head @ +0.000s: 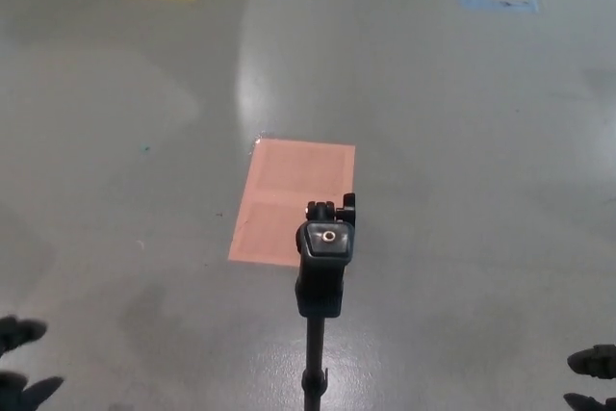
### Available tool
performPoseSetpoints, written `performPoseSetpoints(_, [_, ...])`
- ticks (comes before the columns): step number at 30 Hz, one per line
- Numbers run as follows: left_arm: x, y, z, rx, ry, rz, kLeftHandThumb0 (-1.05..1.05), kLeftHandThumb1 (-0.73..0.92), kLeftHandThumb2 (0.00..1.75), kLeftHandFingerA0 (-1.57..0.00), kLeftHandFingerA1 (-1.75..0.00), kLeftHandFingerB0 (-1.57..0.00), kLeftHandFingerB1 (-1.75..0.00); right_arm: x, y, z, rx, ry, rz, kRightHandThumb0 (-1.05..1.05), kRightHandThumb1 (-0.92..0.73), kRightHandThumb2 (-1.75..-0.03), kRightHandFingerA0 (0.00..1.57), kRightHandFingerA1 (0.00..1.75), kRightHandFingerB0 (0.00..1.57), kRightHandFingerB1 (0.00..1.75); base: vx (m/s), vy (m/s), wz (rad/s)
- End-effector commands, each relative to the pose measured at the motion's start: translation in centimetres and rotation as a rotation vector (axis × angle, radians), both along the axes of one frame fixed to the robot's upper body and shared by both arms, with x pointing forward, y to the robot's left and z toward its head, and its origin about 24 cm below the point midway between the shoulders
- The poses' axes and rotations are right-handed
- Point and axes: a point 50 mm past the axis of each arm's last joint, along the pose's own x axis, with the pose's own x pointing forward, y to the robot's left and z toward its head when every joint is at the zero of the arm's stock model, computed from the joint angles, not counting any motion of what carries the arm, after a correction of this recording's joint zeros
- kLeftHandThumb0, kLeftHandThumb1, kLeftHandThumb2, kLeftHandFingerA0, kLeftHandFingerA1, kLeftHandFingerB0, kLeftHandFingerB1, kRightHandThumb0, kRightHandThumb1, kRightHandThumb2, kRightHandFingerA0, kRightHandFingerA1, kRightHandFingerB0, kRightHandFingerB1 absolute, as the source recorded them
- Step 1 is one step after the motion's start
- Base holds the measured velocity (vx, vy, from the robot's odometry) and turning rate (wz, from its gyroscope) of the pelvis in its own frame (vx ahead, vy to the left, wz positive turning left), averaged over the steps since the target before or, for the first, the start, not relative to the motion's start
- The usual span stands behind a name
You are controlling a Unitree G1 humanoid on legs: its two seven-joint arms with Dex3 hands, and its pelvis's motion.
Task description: The robot uses its left hand to grab the top of a phone stand kept on the floor and rotates it anti-clockwise
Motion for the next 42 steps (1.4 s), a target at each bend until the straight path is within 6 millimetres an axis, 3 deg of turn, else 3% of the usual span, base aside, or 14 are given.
performPoseSetpoints(1, [1.6, -2.3, 3.0, -0.060, -0.316, -0.119, -0.40, 0.53, 0.66, -0.22, -0.38, -0.17, -0.33, 0.3, -0.7, 0.7, -0.010, -0.004, -0.005, -0.37, -0.78, -0.67, 0.35, 0.40, 0.08, 0.19, 0.00, 0.000, 0.00])
performPoseSetpoints(3, [1.9, -3.5, 4.2, -0.045, -0.387, -0.195, -0.43, 0.51, 0.66, -0.23, -0.40, -0.16, -0.34, 0.3, -0.7, 0.6, -0.011, -0.006, -0.009, -0.37, -0.79, -0.63, 0.38, 0.38, 0.03, 0.25, 0.00, 0.000, 0.00])
performPoseSetpoints(4, [2.0, -4.6, 5.3, -0.047, -0.453, -0.264, -0.41, 0.48, 0.64, -0.23, -0.41, -0.15, -0.33, 0.2, -0.7, 0.5, -0.018, -0.004, -0.012, -0.44, -0.64, -0.88, 0.31, 0.50, 0.00, 0.23, 0.00, 0.000, 0.00])
performPoseSetpoints(8, [1.7, -7.4, 8.4, -0.027, -0.574, -0.437, -0.47, 0.45, 0.66, -0.20, -0.41, -0.09, -0.33, 0.2, -0.8, 0.6, -0.027, -0.007, -0.014, -0.44, -0.64, -0.87, 0.28, 0.49, 0.00, 0.22, 0.00, 0.000, 0.00])
performPoseSetpoints(9, [1.6, -8.6, 9.9, -0.052, -0.600, -0.525, -0.27, 0.36, 0.88, -0.01, -0.49, 0.00, -0.49, 0.3, -0.8, 0.6, -0.020, -0.013, -0.018, -0.43, -0.63, -0.86, 0.27, 0.49, 0.00, 0.22, 0.00, 0.000, 0.00])
performPoseSetpoints(10, [1.4, -9.4, 10.9, -0.064, -0.611, -0.595, -0.42, 0.29, 0.67, -0.04, -0.32, -0.03, -0.18, 0.3, -0.8, 0.6, -0.013, -0.013, -0.023, -0.43, -0.63, -0.86, 0.26, 0.48, 0.00, 0.21, 0.00, 0.000, 0.00])
performPoseSetpoints(13, [0.9, -10.8, 12.6, -0.060, -0.632, -0.720, -0.43, 0.31, 0.68, -0.04, -0.25, -0.01, -0.17, 0.3, -0.8, 0.7, -0.007, -0.013, -0.026, -0.42, -0.63, -0.86, 0.25, 0.48, 0.00, 0.22, 0.00, 0.000, 0.00])
performPoseSetpoints(15, [0.8, -11.4, 13.2, -0.070, -0.647, -0.755, -0.42, 0.37, 0.52, 0.00, -0.25, 0.00, -0.18, 0.3, -0.8, 0.6, -0.011, -0.013, -0.024, -0.42, -0.63, -0.86, 0.25, 0.48, 0.00, 0.22, 0.00, 0.000, 0.00])
performPoseSetpoints(16, [0.3, -12.9, 14.6, -0.104, -0.689, -0.826, -0.42, 0.31, 0.69, 0.00, -0.17, 0.00, -0.17, 0.4, -0.8, 0.7, -0.019, -0.013, -0.017, -0.42, -0.64, -0.87, 0.25, 0.48, 0.00, 0.24, 0.00, 0.000, 0.00])
performPoseSetpoints(28, [-0.9, -15.5, 18.0, -0.108, -0.759, -0.975, -0.48, 0.33, 0.71, 0.00, -0.13, 0.00, -0.15, 0.6, -0.6, 0.8, -0.020, -0.010, -0.004, -0.42, -0.64, -0.88, 0.27, 0.49, 0.00, 0.25, 0.00, 0.000, 0.00])
performPoseSetpoints(29, [-1.1, -15.7, 18.1, -0.108, -0.760, -0.991, -0.55, 0.38, 0.52, 0.00, -0.13, 0.00, -0.13, 0.6, -0.5, 0.8, -0.024, -0.008, 0.000, -0.37, -0.80, -0.63, 0.37, 0.38, 0.03, 0.24, 0.00, 0.000, 0.00])
performPoseSetpoints(31, [-1.2, -15.8, 18.2, -0.102, -0.754, -0.995, -0.55, 0.38, 0.52, 0.00, -0.13, 0.00, -0.13, 0.6, -0.5, 0.7, -0.027, -0.007, 0.001, -0.37, -0.80, -0.63, 0.37, 0.38, 0.03, 0.24, 0.00, 0.000, 0.00])
performPoseSetpoints(32, [-1.3, -16.0, 18.4, -0.094, -0.757, -1.005, -0.54, 0.35, 0.73, 0.00, -0.12, 0.00, -0.13, 0.6, -0.6, 0.8, -0.030, -0.007, 0.003, -0.38, -0.79, -0.63, 0.36, 0.38, 0.04, 0.25, 0.00, 0.000, 0.00])
performPoseSetpoints(42, [-2.8, -17.5, 20.1, -0.041, -0.774, -1.081, -0.66, 0.42, 0.77, -0.03, -0.11, 0.00, -0.06, 0.4, -0.6, 0.6, -0.026, 0.001, -0.002, -0.37, -0.79, -0.63, 0.36, 0.38, 0.03, 0.24, 0.00, 0.000, 0.00])
